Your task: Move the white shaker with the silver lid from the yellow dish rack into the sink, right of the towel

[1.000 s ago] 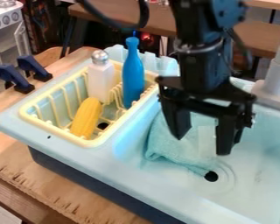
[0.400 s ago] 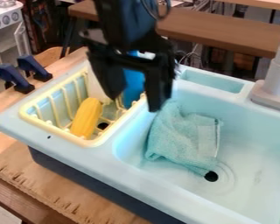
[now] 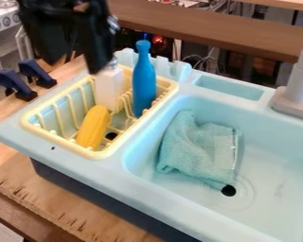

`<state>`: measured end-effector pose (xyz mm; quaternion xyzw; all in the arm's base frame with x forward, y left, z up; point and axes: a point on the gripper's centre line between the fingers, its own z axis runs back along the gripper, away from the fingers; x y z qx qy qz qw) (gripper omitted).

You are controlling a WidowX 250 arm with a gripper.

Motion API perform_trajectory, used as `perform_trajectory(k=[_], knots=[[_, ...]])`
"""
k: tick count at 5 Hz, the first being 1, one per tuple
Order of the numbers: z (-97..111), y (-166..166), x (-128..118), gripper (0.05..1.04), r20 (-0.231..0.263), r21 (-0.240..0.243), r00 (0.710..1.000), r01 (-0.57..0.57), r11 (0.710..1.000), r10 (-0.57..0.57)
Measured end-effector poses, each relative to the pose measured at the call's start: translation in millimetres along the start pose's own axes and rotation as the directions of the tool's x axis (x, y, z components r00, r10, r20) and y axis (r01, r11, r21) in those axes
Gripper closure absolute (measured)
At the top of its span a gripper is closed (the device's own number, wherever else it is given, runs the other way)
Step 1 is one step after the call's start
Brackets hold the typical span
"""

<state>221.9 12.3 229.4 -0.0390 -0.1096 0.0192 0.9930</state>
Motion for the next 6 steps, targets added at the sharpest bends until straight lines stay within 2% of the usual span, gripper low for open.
perform_trajectory(k=[1, 2, 3, 4, 5, 6], knots=[[8.1, 30.1, 4.0, 0.081, -0.005, 0.025, 1.000, -0.027, 0.999, 0.027], [-2.4, 57.5, 26.9, 0.081, 0.021, -0.007, 1.000, -0.023, 1.000, 0.023], [-19.9, 71.7, 57.7, 0.081, 0.146, -0.011, 0.986, 0.082, 0.997, -0.080], [-43.0, 77.5, 75.0, 0.081, 0.174, -0.029, 0.978, 0.124, 0.992, -0.117], [-51.1, 79.1, 83.5, 0.081, 0.168, -0.045, 0.978, 0.135, 0.990, -0.126], [-62.3, 76.7, 92.2, 0.081, 0.146, -0.092, 0.982, 0.137, 0.986, -0.123]])
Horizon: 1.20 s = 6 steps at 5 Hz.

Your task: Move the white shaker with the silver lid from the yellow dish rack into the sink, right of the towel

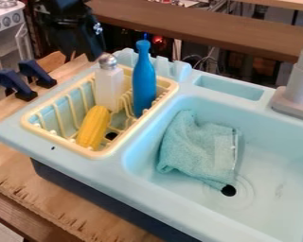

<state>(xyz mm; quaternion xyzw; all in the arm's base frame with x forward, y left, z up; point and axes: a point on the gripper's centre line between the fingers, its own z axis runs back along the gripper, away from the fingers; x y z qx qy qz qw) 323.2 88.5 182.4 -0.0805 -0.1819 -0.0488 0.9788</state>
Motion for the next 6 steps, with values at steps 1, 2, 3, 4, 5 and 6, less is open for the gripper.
perform_trajectory(k=[1, 2, 3, 4, 5, 6], knots=[[-4.0, -4.6, 3.6, 0.081, 0.005, -0.017, 1.000, 0.005, 1.000, -0.005], [-4.1, -11.2, 7.5, 0.081, -0.008, -0.034, 1.000, 0.012, 0.999, -0.013], [-5.1, -19.8, 9.7, 0.081, -0.005, -0.065, 1.000, -0.012, 0.998, 0.012], [-11.4, -22.3, 13.6, 0.081, -0.011, -0.093, 0.999, -0.031, 0.995, 0.030], [-25.4, -19.5, 15.1, 0.081, -0.075, -0.105, 0.996, -0.063, 0.993, 0.056], [-34.9, -16.1, 19.8, 0.128, -0.144, -0.071, 0.986, -0.094, 0.993, 0.083]])
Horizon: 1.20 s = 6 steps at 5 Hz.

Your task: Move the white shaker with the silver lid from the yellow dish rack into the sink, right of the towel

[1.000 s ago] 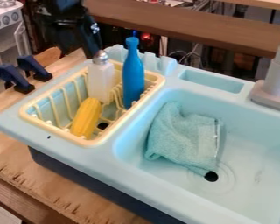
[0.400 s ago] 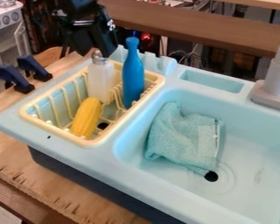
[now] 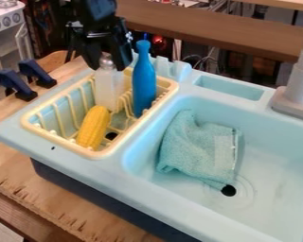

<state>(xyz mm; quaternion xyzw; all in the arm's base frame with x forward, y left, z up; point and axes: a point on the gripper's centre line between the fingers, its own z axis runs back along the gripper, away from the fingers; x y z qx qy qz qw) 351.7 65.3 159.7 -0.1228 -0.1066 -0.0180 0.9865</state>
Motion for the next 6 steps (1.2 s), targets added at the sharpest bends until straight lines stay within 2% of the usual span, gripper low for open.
perform_trajectory(k=[1, 2, 3, 4, 5, 6], knots=[[1.1, -4.5, 1.7, 0.365, -0.026, 0.008, 1.000, -0.012, 1.000, 0.012], [1.6, -8.1, -0.4, 0.472, -0.044, 0.004, 0.999, -0.019, 1.000, 0.019], [7.6, -9.3, -3.9, 0.475, -0.051, -0.001, 0.999, -0.017, 1.000, 0.017], [31.6, -9.4, -8.8, 0.540, -0.005, 0.003, 1.000, -0.017, 1.000, 0.017], [47.9, -8.8, -17.6, 0.563, 0.017, 0.002, 0.999, -0.027, 1.000, 0.027], [74.9, -21.9, -29.0, 0.563, 0.032, 0.032, 0.999, -0.029, 0.999, 0.028]])
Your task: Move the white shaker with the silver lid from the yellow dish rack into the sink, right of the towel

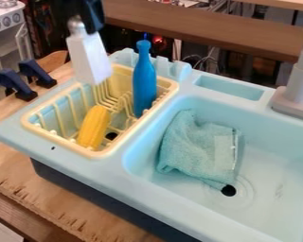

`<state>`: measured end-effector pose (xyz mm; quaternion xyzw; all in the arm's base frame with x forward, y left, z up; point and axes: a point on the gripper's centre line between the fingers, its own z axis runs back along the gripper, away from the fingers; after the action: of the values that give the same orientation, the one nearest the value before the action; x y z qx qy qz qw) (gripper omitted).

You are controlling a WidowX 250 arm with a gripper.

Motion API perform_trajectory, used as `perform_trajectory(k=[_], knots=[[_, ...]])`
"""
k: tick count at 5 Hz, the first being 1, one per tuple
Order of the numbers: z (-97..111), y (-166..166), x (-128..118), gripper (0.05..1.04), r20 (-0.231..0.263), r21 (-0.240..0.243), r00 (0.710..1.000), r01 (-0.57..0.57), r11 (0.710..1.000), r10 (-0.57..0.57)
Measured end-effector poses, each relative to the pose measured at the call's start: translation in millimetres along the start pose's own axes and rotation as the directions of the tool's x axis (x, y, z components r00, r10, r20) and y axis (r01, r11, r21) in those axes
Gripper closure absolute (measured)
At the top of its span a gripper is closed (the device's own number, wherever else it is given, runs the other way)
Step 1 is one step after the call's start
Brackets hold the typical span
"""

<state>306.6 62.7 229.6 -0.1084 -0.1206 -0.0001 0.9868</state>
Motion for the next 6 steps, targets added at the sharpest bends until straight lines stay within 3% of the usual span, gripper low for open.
perform_trajectory(k=[1, 2, 3, 4, 5, 6], knots=[[22.8, -38.2, -4.5, 0.563, -0.042, 0.098, 0.999, 0.024, 0.995, -0.020], [30.1, -93.2, -14.7, 0.563, -0.037, 0.123, 0.996, 0.089, 0.988, -0.085], [18.1, -139.9, -21.9, 0.563, -0.016, 0.082, 0.985, 0.174, 0.981, -0.173], [-20.2, -175.8, -39.5, 0.563, -0.013, -0.010, 0.970, 0.241, 0.970, -0.241], [-44.5, -199.3, -46.4, 0.563, 0.043, -0.017, 0.948, 0.316, 0.949, -0.315], [-68.9, -211.6, -48.6, 0.563, 0.118, -0.024, 0.898, 0.429, 0.903, -0.423]])
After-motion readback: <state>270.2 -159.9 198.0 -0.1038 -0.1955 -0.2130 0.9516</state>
